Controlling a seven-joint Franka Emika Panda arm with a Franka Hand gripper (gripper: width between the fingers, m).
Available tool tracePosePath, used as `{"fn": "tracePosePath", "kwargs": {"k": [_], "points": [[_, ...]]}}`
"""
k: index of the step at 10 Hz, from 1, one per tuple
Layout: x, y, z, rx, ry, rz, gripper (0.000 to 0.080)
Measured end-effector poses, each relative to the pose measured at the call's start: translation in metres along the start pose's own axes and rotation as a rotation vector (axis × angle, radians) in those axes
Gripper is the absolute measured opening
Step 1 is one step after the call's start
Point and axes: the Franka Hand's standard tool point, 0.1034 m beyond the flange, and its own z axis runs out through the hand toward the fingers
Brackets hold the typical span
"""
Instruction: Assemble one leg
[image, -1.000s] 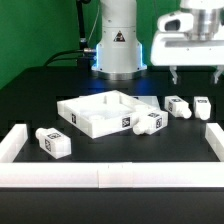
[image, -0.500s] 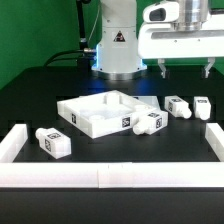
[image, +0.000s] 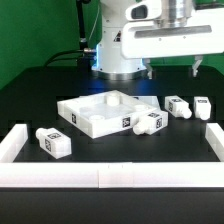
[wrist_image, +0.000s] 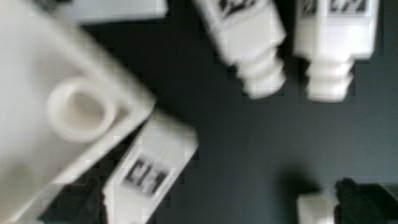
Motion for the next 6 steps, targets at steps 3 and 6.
{"fn": "tracePosePath", "kwargs": {"k": [3,6], "points": [[0.0153,0.0003,-0.0082,0.008,-0.005,0.009,0.0649],[0.0146,0.0031,-0.0043,0.005,-0.009,0.015,0.0649]]}}
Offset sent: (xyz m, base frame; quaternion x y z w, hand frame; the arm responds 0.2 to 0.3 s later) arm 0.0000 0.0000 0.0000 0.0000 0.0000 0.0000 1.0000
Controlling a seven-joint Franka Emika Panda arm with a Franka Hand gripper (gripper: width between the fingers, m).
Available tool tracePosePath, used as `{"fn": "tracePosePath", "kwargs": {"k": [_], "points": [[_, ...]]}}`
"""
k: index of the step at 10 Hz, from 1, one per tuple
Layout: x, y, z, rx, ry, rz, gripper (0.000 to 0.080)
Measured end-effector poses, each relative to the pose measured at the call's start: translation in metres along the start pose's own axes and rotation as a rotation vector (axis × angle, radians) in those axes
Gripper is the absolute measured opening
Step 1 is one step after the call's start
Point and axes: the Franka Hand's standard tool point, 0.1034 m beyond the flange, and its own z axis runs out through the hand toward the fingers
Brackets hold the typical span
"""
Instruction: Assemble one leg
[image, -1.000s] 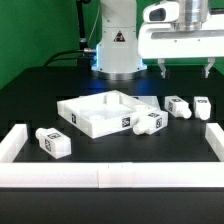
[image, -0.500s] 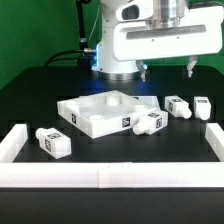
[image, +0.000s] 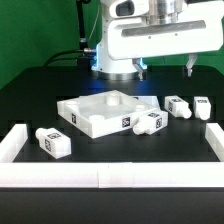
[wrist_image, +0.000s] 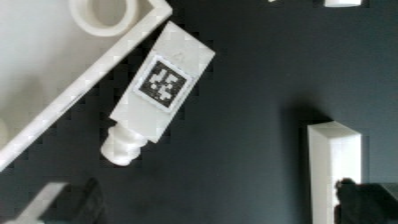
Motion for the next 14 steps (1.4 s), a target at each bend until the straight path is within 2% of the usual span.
{"fn": "tracePosePath", "kwargs": {"k": [1,3,4,5,9,12,14], "points": [[-0.001,0.008,0.012,-0.01,-0.022,0.023,0.0649],[0.024,0.013,0.022,-0.021,-0.021,0.196,0.0649],[0.026,0.014,0.031,-0.029,-0.015,0.28,0.0649],[0.025,0.019,0.037,-0.034,-0.017,0.27,0.0649],[0.024,0.019,0.039,-0.034,-0.018,0.268,0.0649],[0.02,0.033,0.068,-0.054,-0.014,0.286,0.0649],[0.018,0.031,0.07,-0.056,-0.017,0.282,0.0649]]}}
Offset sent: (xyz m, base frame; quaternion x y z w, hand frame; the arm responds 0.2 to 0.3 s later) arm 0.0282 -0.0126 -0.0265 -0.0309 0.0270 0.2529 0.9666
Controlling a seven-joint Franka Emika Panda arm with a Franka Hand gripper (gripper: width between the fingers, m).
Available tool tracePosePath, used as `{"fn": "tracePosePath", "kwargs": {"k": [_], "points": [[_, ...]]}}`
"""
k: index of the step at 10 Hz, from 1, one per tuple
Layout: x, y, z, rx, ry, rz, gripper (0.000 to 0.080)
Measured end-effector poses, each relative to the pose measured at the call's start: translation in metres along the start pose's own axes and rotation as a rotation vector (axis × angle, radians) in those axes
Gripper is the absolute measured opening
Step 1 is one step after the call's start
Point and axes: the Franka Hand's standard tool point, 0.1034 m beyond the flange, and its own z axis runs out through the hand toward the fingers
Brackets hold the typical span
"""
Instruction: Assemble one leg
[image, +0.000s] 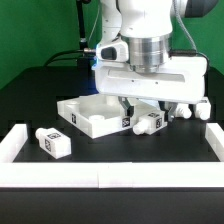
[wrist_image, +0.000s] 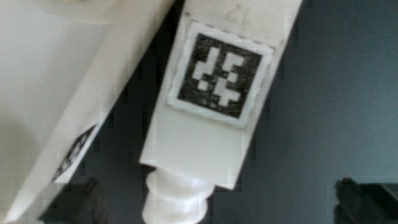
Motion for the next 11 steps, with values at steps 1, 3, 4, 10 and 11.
{"fn": "tracePosePath", "kwargs": {"k": [1,3,4,10,11], "points": [[-0.001,-0.001,0.001,-0.001,-0.002,-0.004,0.0649],[-0.004,-0.003,0.004,-0.003,-0.002,-0.008,0.0649],[-0.005,-0.004,0.007,-0.006,0.001,-0.012,0.0649],[-0.01,-0.002,0.018,-0.013,0.002,-0.017,0.0649],[-0.01,-0.004,0.018,-0.012,0.006,-0.02,0.0649]]}}
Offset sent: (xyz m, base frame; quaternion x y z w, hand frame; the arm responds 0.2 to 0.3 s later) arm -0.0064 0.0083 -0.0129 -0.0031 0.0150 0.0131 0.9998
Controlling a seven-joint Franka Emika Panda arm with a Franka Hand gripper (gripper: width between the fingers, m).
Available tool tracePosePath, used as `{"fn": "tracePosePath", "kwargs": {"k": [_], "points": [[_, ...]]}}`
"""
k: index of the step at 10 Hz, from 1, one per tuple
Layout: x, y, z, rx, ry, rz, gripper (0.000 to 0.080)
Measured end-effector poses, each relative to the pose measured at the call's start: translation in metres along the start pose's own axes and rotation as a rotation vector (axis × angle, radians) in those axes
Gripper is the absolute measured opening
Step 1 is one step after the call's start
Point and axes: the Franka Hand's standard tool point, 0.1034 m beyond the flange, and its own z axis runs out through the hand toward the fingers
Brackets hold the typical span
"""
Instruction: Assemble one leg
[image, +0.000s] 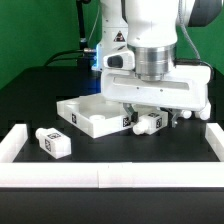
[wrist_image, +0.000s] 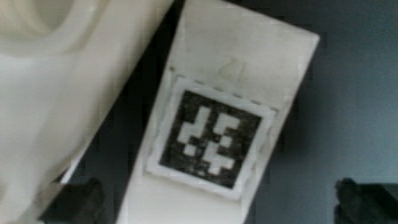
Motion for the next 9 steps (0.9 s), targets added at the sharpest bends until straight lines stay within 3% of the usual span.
{"fn": "tracePosePath", "kwargs": {"k": [1,2,3,4,5,8,9], "points": [[0.0,0.0,0.0,0.0,0.0,0.0,0.0649],[0.0,0.0,0.0,0.0,0.0,0.0,0.0509],[0.0,0.0,0.0,0.0,0.0,0.0,0.0509],[0.0,0.0,0.0,0.0,0.0,0.0,0.037],[0.0,0.0,0.0,0.0,0.001,0.0,0.0284],[0.001,-0.001,-0.001,0.001,0.0,0.0,0.0284],[0.002,-0.007,-0.011,0.006,-0.023,-0.002,0.0284]]}}
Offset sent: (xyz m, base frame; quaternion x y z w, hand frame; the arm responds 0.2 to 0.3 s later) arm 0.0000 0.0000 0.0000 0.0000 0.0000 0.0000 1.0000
